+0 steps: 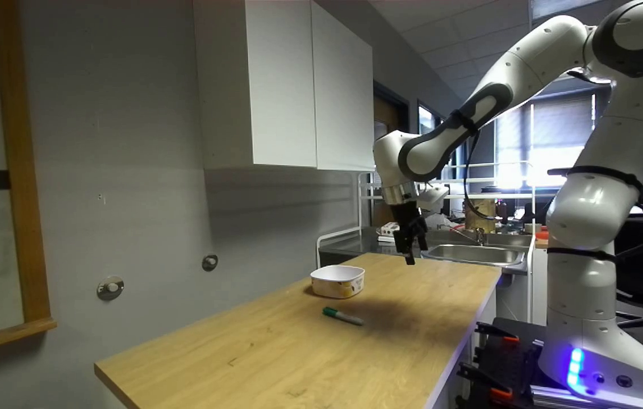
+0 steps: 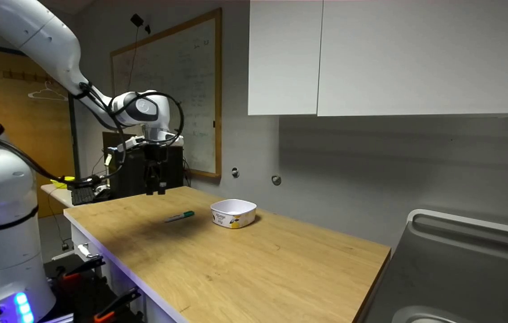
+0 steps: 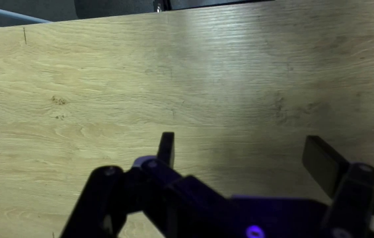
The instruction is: Put the marker inside the bowl
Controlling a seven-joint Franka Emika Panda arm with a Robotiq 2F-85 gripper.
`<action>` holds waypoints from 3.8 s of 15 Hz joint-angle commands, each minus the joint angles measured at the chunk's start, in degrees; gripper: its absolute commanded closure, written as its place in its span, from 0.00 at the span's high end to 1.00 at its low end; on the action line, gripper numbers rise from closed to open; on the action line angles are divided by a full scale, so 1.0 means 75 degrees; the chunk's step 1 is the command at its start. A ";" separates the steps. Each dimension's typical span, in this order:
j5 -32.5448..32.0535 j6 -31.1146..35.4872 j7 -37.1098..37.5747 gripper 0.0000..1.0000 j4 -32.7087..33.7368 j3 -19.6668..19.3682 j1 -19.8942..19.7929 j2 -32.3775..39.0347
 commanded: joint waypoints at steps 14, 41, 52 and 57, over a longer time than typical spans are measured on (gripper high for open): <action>-0.0784 -0.0853 0.1147 1.00 0.2794 0.1375 0.2252 0.3202; 0.0480 0.0739 -0.0768 1.00 0.3105 -0.0130 0.1469 0.5039; 0.0494 0.0844 -0.0613 1.00 0.3887 -0.0084 0.1843 0.5583; 0.0194 0.0793 -0.0615 1.00 0.4226 -0.0301 0.1822 0.5978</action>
